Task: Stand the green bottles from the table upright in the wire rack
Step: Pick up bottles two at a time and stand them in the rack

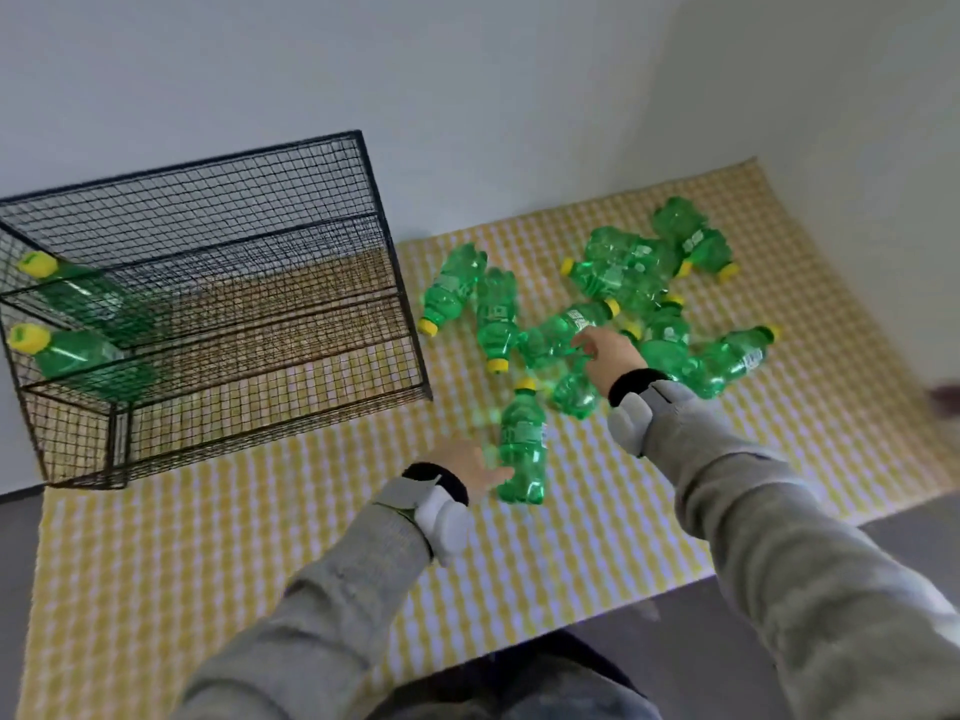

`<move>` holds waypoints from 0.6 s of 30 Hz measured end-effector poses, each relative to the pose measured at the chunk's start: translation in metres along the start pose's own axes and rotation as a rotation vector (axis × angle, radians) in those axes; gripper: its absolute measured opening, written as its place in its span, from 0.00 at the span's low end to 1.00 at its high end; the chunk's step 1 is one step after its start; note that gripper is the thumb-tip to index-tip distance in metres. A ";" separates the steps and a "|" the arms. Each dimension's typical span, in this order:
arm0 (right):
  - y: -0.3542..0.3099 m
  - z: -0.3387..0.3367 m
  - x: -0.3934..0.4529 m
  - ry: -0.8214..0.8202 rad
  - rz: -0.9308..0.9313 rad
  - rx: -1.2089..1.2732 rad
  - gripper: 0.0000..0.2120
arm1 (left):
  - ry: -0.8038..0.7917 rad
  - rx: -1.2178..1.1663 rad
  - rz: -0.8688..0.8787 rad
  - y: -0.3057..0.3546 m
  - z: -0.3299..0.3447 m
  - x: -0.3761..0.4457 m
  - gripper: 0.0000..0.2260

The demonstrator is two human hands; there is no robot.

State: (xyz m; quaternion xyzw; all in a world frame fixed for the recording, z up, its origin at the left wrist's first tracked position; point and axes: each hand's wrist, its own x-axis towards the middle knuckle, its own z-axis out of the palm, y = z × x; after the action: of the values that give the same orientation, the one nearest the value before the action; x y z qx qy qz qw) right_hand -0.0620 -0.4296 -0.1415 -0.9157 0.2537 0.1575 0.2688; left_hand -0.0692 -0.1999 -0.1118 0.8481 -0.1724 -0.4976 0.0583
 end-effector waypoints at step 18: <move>0.044 -0.020 0.030 0.077 0.134 -0.065 0.21 | 0.230 -0.286 0.066 0.067 -0.001 0.068 0.32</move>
State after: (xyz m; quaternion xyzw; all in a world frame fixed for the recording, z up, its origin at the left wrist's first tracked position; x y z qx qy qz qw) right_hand -0.0583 -0.4844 -0.1557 -0.9103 0.3194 0.1478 0.2179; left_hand -0.0537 -0.2859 -0.1488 0.8764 -0.1197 -0.4144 0.2141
